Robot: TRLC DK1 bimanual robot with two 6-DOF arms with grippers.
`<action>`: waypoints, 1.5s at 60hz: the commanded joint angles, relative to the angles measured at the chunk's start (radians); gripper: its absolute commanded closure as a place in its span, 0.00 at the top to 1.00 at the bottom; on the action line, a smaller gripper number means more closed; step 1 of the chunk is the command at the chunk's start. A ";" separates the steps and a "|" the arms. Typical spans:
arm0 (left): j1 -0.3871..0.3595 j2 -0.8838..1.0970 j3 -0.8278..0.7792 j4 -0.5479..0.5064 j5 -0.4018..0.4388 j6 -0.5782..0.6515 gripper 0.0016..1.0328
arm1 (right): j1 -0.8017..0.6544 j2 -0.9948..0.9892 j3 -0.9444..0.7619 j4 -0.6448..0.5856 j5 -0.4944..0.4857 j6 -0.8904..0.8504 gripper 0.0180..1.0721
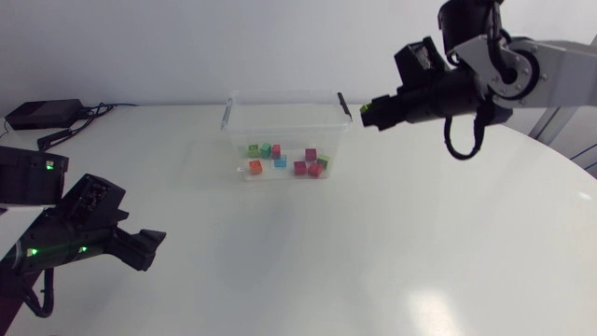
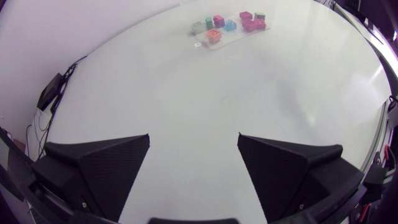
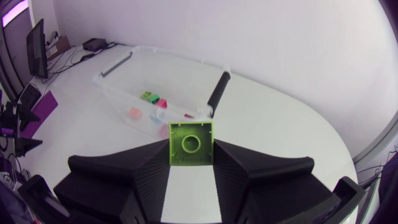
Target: Place the duplo bricks in the container
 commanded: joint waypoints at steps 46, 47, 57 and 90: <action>0.027 -0.090 -0.035 0.021 0.000 0.016 0.96 | 0.040 -0.360 -0.334 0.208 0.292 0.066 0.96; 0.027 -0.090 -0.035 0.021 0.000 0.016 0.96 | 0.044 -0.389 -0.363 0.214 0.299 0.066 0.96; 0.055 -0.211 -0.053 0.015 0.000 0.002 0.96 | 0.084 -0.677 -0.596 0.239 0.377 0.066 0.96; 0.104 -0.535 -0.246 0.129 -0.002 -0.092 0.96 | -0.037 -1.169 -0.916 0.220 0.342 0.053 0.96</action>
